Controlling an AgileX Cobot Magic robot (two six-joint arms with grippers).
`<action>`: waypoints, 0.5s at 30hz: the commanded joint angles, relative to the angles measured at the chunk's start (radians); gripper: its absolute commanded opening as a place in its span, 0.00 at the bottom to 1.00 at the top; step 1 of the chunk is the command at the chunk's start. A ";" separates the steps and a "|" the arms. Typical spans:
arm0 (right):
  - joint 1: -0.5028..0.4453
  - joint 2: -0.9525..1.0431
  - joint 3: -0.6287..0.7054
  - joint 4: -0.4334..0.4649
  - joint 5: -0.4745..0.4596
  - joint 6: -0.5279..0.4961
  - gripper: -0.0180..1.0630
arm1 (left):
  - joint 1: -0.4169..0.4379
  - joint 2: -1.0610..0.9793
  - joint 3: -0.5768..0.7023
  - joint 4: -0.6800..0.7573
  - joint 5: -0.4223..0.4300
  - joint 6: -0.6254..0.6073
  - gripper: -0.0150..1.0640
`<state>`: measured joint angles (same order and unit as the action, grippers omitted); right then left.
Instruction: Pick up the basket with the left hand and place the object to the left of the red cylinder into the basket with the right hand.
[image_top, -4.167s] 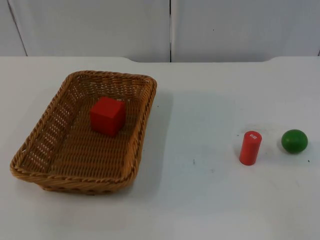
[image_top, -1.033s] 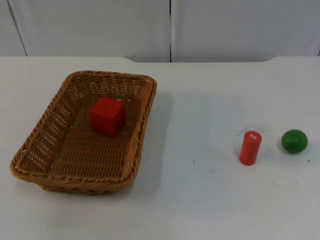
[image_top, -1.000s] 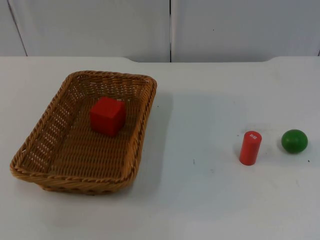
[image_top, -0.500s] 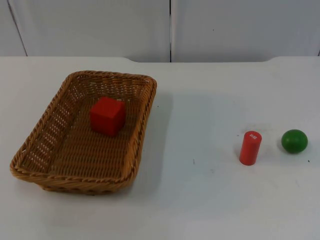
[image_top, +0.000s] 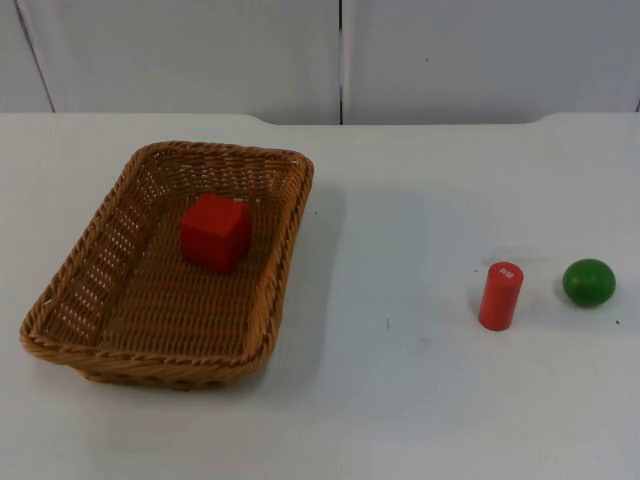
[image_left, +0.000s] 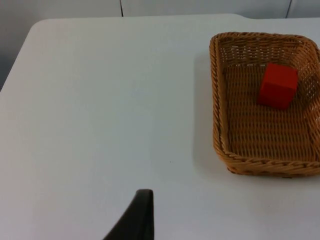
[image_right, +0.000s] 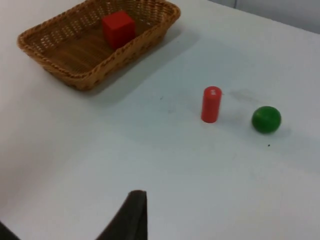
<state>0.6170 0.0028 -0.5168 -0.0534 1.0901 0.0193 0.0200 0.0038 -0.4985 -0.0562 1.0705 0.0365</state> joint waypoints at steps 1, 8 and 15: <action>-0.039 -0.003 0.002 0.007 -0.011 -0.008 0.99 | 0.001 -0.004 0.004 -0.002 0.004 -0.001 0.99; -0.164 -0.003 0.002 0.007 -0.013 -0.008 0.99 | 0.001 -0.004 0.004 -0.002 0.004 -0.001 0.99; -0.298 -0.003 0.002 0.007 -0.013 -0.008 0.99 | 0.001 -0.004 0.004 -0.002 0.004 -0.001 0.99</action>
<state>0.3411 0.0028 -0.5168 -0.0534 1.0877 0.0193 0.0200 0.0038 -0.4985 -0.0562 1.0705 0.0365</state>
